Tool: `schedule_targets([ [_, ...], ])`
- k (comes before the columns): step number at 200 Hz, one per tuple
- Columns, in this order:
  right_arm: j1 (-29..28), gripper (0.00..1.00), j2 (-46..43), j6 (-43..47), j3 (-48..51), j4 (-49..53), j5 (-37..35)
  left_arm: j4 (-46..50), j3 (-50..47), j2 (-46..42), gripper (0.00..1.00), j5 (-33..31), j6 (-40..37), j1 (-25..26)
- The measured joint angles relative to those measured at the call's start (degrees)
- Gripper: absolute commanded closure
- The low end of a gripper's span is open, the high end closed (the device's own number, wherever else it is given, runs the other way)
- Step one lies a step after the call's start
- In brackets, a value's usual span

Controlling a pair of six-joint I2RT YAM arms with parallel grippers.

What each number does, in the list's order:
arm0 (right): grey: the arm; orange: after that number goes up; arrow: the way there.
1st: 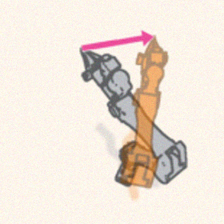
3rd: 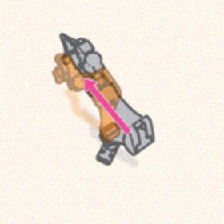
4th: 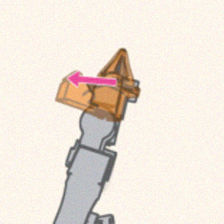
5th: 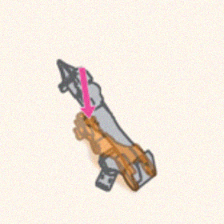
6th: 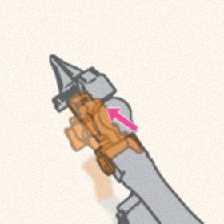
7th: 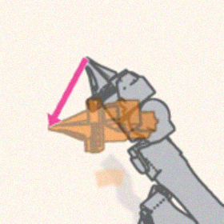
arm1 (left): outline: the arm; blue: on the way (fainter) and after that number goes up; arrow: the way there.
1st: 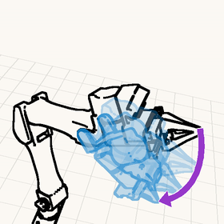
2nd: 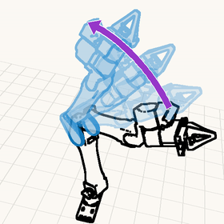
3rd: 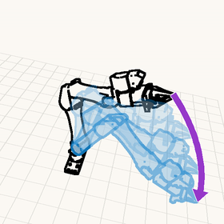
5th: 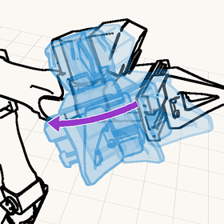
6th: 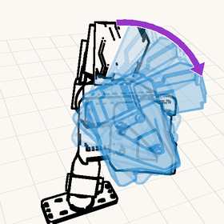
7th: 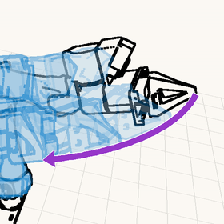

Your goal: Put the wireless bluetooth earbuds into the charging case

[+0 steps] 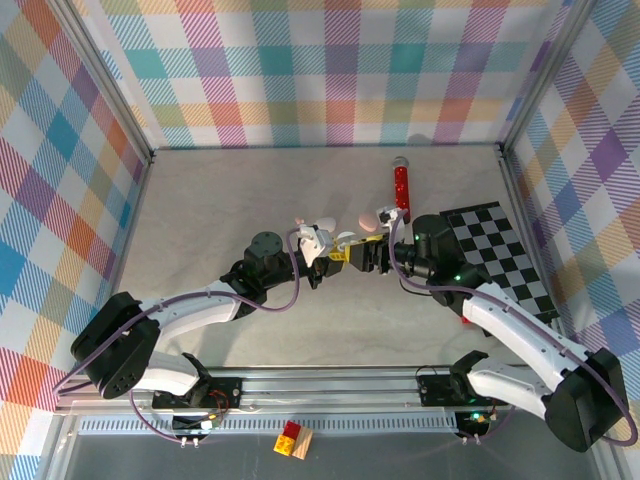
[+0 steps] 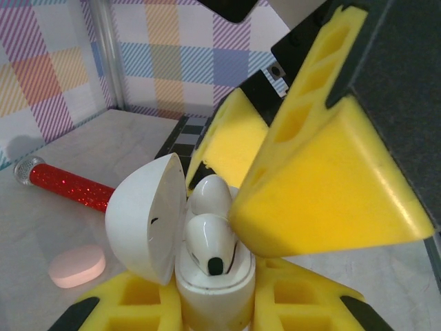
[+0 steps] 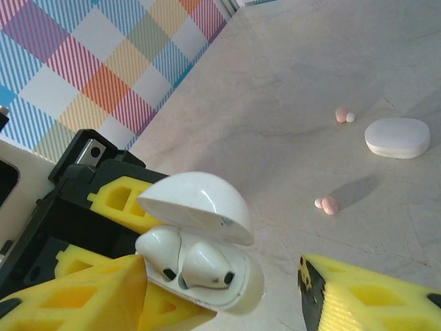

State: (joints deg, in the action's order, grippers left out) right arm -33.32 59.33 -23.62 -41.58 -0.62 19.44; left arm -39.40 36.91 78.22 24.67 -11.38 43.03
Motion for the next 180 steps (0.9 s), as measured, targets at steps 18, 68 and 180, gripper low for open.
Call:
schedule_targets([
  [18,0.00,0.37,-0.13,-0.02,0.02,-0.07,-0.35,-0.02,0.00,0.04,0.88,0.00,0.00,0.00],
  [68,3.45,0.33,-4.59,-4.35,1.90,-2.99,1.53,-0.42,0.00,0.04,0.88,0.90,-0.55,0.00],
  [180,8.94,0.36,1.79,-18.91,4.59,-17.51,19.34,-1.68,-0.02,0.04,0.88,6.32,-1.55,0.00],
])
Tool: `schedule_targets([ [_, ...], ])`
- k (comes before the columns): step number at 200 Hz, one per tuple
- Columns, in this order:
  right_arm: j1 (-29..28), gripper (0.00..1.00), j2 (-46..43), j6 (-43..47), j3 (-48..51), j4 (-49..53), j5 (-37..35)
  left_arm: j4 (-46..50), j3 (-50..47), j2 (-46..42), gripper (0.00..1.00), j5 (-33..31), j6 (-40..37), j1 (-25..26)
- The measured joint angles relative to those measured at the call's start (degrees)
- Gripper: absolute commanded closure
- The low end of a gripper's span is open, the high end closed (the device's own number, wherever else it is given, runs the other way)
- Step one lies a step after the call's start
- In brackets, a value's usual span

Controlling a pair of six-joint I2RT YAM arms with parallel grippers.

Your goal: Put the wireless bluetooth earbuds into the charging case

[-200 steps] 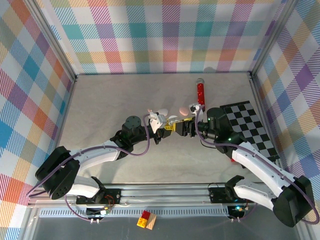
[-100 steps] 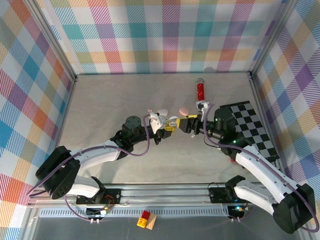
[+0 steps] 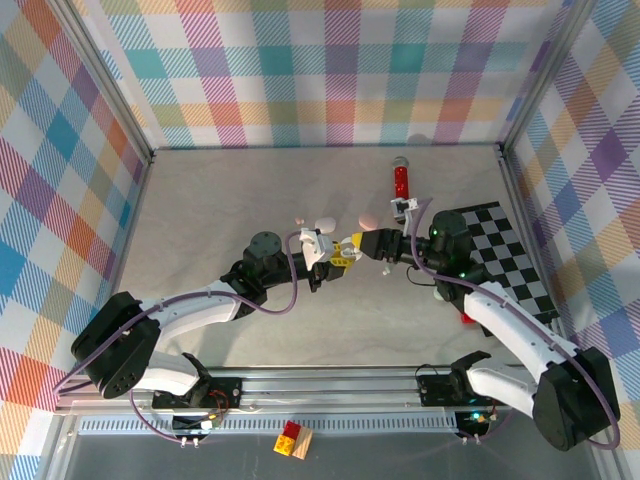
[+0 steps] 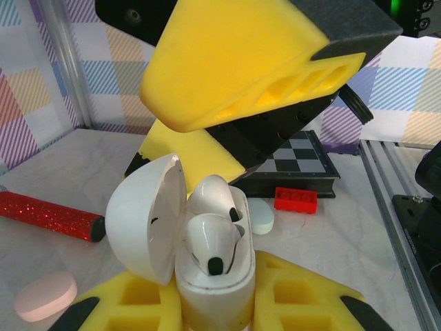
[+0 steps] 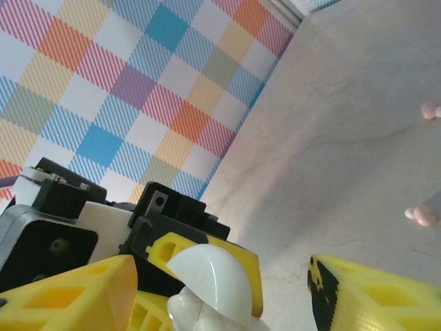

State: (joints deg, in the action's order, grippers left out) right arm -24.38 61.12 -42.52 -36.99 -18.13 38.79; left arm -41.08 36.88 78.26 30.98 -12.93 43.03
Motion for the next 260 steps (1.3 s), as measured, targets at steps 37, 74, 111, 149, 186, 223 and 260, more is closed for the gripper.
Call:
schedule_targets([
  [37,0.00,0.42,0.20,-0.61,0.00,-1.84,2.49,0.39,0.00,0.00,0.88,0.02,0.02,0.00],
  [74,0.00,0.47,-0.50,-0.52,0.00,-2.40,2.93,0.37,0.02,0.00,0.88,0.02,0.04,0.00],
  [111,0.07,0.50,-1.36,-0.13,0.04,-2.34,2.84,0.39,0.02,0.00,0.88,0.02,0.13,-0.04],
  [149,0.04,0.50,-3.08,1.42,0.04,-2.05,2.86,0.44,0.02,0.00,0.88,0.02,0.83,-0.11],
  [186,0.04,0.49,-4.70,4.87,0.04,1.33,1.57,0.46,0.02,0.00,0.88,0.09,1.40,-0.33],
  [223,0.04,0.38,-4.48,7.32,-1.14,5.84,-0.63,0.46,0.02,0.00,0.87,1.31,1.53,-0.48],
  [260,0.04,0.38,0.04,7.37,-3.30,5.62,3.37,0.46,0.02,0.00,0.87,2.05,1.53,-0.48],
])
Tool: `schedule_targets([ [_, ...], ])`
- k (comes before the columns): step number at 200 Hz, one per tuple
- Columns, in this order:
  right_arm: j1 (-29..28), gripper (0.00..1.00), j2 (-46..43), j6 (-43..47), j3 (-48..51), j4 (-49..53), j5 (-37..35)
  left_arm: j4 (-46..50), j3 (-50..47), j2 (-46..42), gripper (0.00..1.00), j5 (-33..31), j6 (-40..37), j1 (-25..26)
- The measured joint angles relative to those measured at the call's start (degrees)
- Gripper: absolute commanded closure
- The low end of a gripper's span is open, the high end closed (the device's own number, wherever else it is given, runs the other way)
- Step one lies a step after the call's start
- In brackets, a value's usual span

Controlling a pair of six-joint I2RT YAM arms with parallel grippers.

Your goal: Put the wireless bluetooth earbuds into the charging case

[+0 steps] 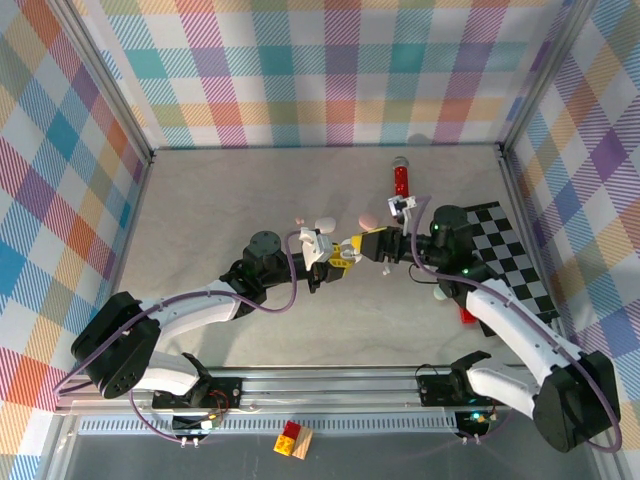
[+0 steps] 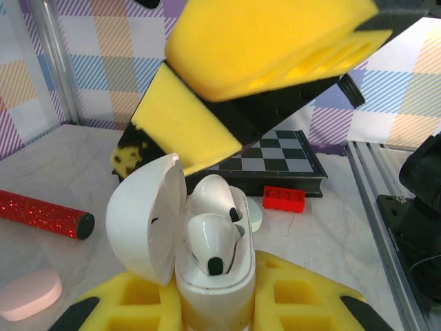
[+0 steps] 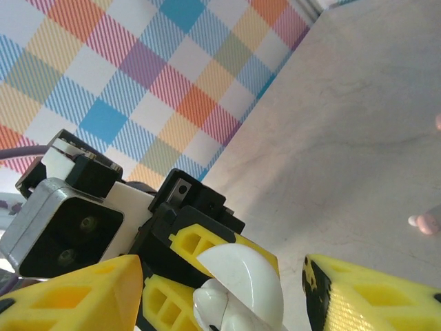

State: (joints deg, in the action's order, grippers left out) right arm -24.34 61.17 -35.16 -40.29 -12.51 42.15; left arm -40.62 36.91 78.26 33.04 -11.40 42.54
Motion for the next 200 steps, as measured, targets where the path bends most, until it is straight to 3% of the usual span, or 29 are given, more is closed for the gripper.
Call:
schedule_targets([
  [77,0.07,0.48,-2.91,0.09,0.04,-1.49,3.26,0.13,0.04,0.00,0.87,-0.07,0.24,-0.35],
  [150,0.07,0.37,-4.52,2.38,-0.37,2.10,-2.23,0.42,0.22,0.00,0.87,0.63,0.87,-0.48],
  [200,0.04,0.39,0.37,3.13,-1.51,4.02,1.25,0.44,0.22,0.00,0.87,1.01,0.94,-0.48],
])
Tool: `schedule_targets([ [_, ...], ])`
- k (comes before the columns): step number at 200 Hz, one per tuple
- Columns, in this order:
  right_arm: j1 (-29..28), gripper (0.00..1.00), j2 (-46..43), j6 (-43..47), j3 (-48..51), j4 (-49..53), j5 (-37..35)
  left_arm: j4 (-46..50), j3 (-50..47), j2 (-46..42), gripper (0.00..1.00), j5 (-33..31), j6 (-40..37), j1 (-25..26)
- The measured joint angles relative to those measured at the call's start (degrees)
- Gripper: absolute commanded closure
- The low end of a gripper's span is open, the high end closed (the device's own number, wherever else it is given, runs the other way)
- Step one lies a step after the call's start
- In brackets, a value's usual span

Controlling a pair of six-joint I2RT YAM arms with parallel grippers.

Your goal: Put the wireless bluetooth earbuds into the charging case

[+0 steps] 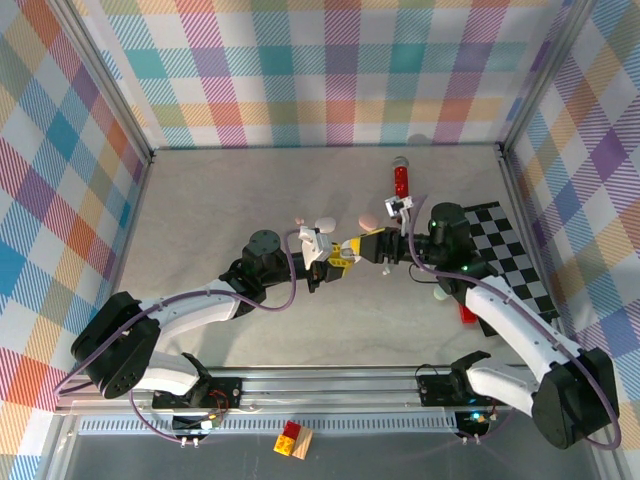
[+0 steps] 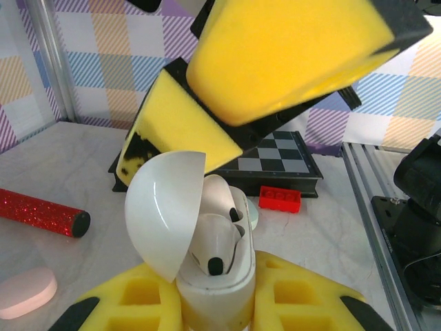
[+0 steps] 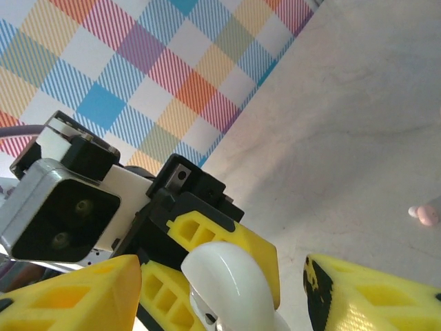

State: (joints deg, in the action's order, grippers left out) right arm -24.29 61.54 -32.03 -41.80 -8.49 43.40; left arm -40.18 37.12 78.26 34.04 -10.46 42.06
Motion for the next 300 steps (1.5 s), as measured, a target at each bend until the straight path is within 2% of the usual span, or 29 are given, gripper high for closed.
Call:
schedule_targets([
  [44,0.02,0.47,-2.95,1.75,0.11,-0.46,2.25,-0.04,0.00,0.00,0.87,0.00,1.05,-0.26],
  [67,0.00,0.47,-4.79,2.89,0.63,-0.42,2.27,-0.04,0.17,0.00,0.87,0.04,1.95,-0.72],
  [89,0.00,0.40,-5.27,4.24,0.83,0.02,0.37,-0.04,0.44,0.00,0.87,1.07,2.58,-0.96],
  [133,0.00,0.42,-5.53,10.32,0.87,2.54,-1.79,2.62,2.80,0.00,0.87,6.25,6.45,-1.03],
  [172,0.00,0.52,-5.66,14.71,0.87,3.10,1.77,5.31,5.27,-0.72,0.88,10.95,11.47,-1.03],
  [208,0.00,0.63,-6.67,16.92,0.90,3.43,3.87,6.14,5.42,-1.99,0.88,12.37,14.38,-1.03],
  [275,0.02,0.65,-6.84,17.99,0.90,3.89,6.45,6.69,5.46,-2.34,0.88,13.00,16.61,-1.11],
  [300,0.00,0.58,-6.73,18.40,0.90,4.11,6.75,6.69,5.46,-2.38,0.88,13.03,17.20,-1.14],
])
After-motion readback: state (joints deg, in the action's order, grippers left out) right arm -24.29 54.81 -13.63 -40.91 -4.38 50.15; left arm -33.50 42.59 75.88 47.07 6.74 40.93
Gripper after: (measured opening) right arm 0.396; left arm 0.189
